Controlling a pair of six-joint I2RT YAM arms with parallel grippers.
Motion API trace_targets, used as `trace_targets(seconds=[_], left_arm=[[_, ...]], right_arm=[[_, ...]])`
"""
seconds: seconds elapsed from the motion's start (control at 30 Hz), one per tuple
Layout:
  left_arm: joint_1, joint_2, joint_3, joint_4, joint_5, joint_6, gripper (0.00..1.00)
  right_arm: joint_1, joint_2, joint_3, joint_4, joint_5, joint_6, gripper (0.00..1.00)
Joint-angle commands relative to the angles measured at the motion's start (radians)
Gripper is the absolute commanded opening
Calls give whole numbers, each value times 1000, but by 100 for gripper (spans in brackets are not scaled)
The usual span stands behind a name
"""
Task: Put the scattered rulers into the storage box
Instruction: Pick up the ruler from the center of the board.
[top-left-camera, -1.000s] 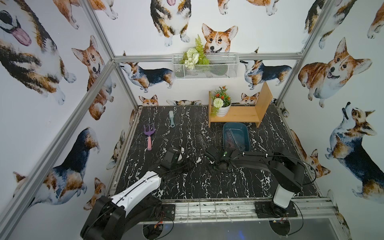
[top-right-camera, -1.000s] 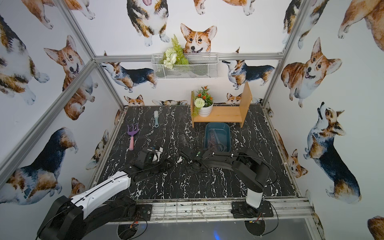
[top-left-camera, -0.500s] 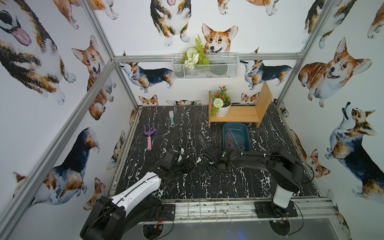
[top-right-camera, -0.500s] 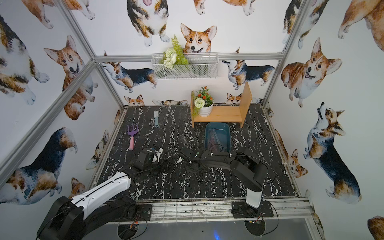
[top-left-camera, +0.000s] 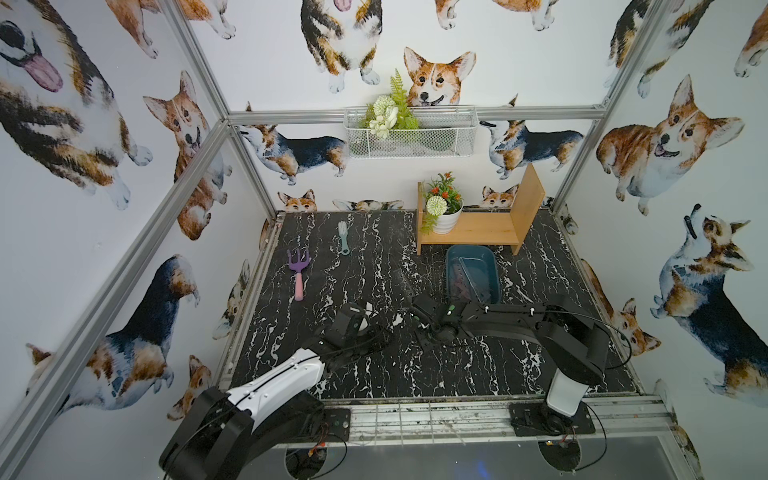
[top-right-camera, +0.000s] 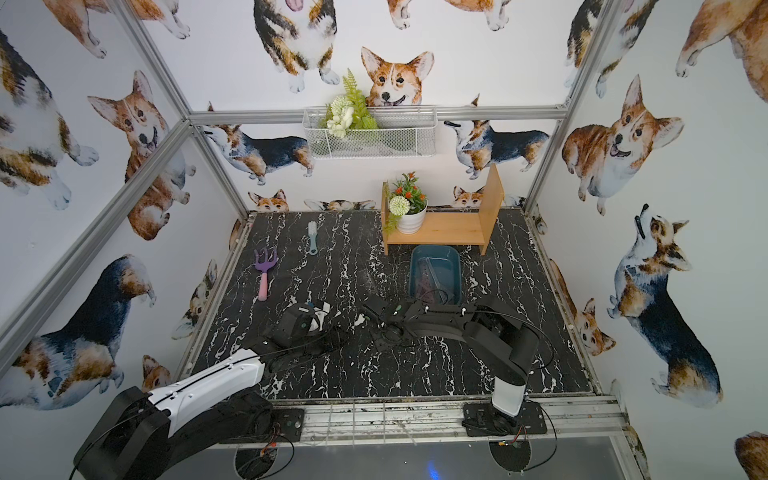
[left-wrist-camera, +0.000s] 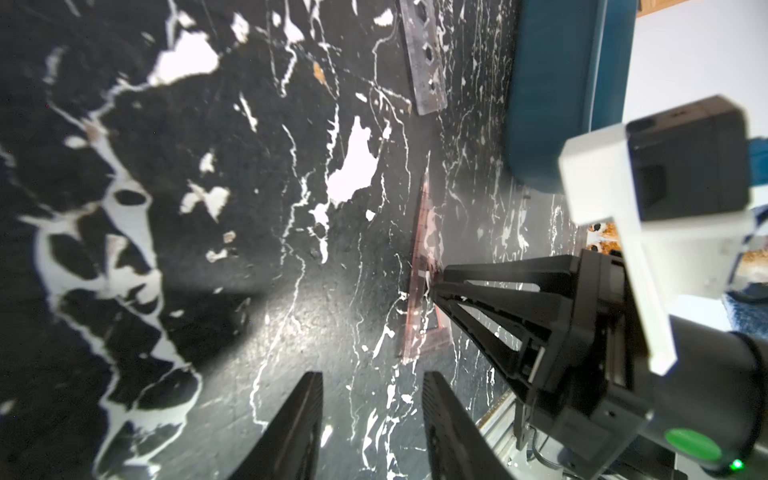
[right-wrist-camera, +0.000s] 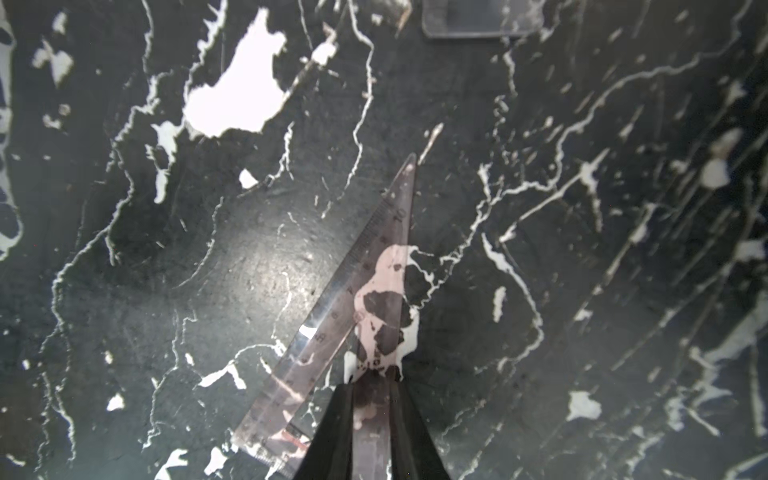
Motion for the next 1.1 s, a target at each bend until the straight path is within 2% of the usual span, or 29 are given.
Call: trace_targets(seconds=[0.0, 0.37, 0.67, 0.8, 1.07], left_arm=[[-13, 15, -18, 96, 21, -53, 45], [-97, 115, -51, 270, 18, -145, 46], [-129, 189, -45, 316, 6, -158, 44], [-131, 164, -41, 295, -10, -154, 44], [-131, 67, -24, 200, -64, -138, 45]], right_arm=[[-6, 15, -25, -8, -56, 12, 20], [-27, -1, -70, 34, -95, 16, 18], [-41, -9, -95, 53, -110, 19, 17], [-42, -14, -95, 50, -104, 18, 20], [-41, -38, -51, 1, -73, -4, 31]])
